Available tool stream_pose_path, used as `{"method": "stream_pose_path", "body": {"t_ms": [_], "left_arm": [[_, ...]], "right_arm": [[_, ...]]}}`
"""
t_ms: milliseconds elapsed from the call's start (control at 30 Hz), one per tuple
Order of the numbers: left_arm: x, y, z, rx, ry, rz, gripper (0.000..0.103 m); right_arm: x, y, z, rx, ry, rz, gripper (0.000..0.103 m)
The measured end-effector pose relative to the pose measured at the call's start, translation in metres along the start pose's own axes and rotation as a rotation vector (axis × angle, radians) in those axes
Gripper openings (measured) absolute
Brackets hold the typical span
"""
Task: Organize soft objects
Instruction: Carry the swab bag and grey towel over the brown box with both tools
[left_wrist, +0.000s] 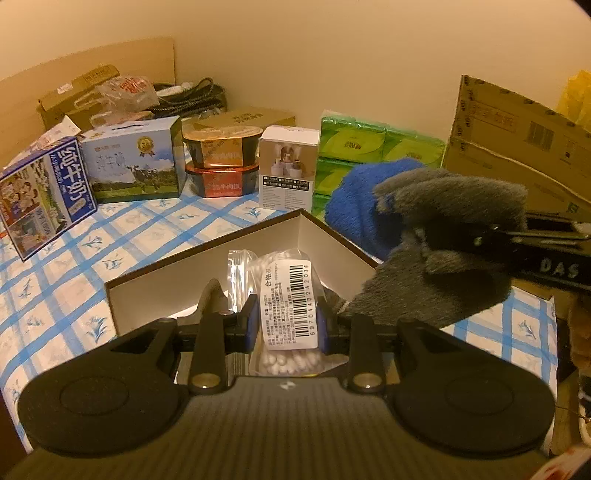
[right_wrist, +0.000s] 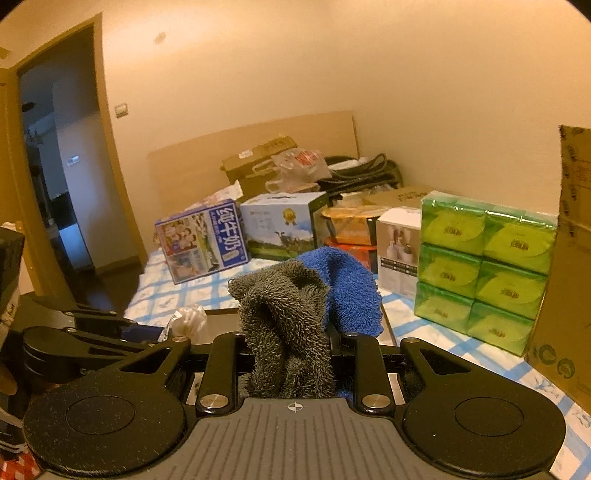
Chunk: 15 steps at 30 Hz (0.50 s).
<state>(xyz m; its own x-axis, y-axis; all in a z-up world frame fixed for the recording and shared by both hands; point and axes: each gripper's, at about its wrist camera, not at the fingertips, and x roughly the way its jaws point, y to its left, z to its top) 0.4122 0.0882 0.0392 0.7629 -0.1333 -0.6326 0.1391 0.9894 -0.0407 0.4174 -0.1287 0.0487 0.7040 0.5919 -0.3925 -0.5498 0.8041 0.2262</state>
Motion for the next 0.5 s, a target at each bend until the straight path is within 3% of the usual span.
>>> {"method": "stream_pose_path", "body": {"t_ms": [500], "left_arm": [[0.081,0.006,0.032,0.041,0.080,0.005,0.028]], "right_arm": [[0.084,-0.030,-0.003,-0.020,0.105,-0.053,0.026]]}}
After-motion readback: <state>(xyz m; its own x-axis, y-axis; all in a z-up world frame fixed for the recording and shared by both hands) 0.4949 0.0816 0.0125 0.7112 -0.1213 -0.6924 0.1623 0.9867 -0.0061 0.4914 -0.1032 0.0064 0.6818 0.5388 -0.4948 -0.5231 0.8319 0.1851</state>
